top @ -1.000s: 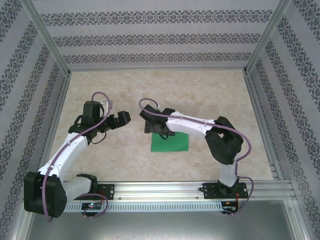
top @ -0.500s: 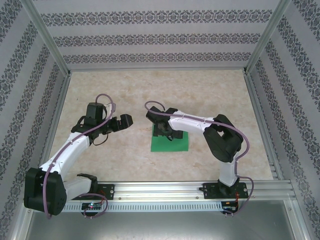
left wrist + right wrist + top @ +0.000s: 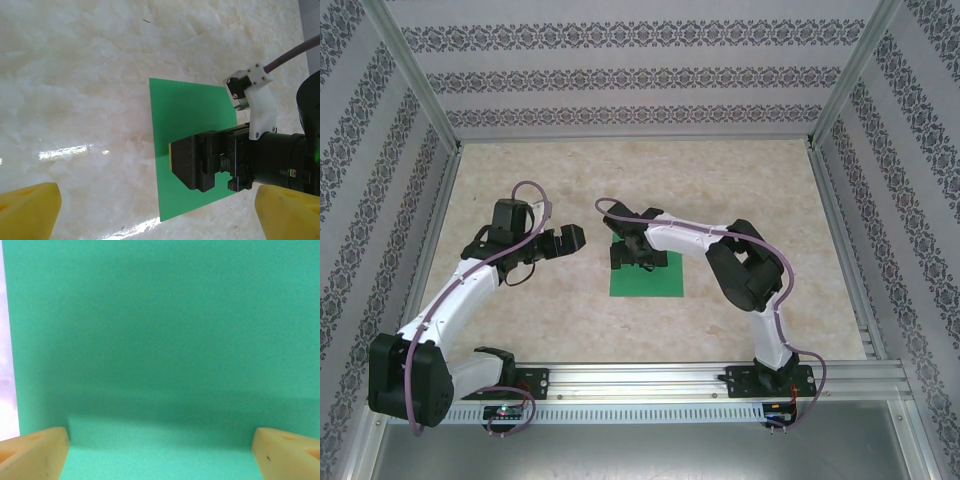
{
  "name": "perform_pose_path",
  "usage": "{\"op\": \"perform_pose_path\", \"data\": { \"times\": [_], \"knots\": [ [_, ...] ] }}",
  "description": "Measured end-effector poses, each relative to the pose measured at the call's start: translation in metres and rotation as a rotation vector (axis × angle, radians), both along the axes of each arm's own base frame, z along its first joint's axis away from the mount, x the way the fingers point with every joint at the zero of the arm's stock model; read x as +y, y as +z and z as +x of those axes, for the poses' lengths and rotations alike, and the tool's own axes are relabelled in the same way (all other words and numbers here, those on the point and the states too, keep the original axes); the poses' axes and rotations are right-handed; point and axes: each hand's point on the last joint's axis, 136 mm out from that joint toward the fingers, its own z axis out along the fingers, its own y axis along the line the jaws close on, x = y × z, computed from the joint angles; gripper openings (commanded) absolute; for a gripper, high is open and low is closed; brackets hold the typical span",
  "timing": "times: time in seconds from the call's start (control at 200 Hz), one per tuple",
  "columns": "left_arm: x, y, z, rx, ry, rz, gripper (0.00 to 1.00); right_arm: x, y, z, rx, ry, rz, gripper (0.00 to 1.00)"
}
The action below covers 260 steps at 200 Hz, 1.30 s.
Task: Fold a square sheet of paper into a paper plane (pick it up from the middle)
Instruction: Move the square sheet of paper to the center of the table, then fold the square sheet of paper in half at the center of the table.
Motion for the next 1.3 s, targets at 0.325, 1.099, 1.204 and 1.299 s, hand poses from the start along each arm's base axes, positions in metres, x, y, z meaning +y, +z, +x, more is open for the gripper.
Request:
{"op": "perform_pose_path", "data": {
  "times": [0.325,1.099,1.204,1.299],
  "knots": [
    [0.001,-0.005,-0.003,0.02,-0.007,0.016,1.0,-0.002,0.019,0.001,-0.024,0.014,0.011,0.98],
    [-0.008,-0.012,0.002,0.066,-0.065,0.057,1.0,-0.012,-0.002,0.012,0.016,-0.185,-0.046,0.98],
    [-0.008,-0.012,0.002,0.065,-0.067,0.058,1.0,-0.011,-0.001,0.012,0.015,-0.179,-0.047,0.98],
    [-0.007,-0.012,0.001,0.068,-0.068,0.06,1.0,-0.013,0.003,0.01,0.022,-0.163,-0.062,0.98]
  ]
}}
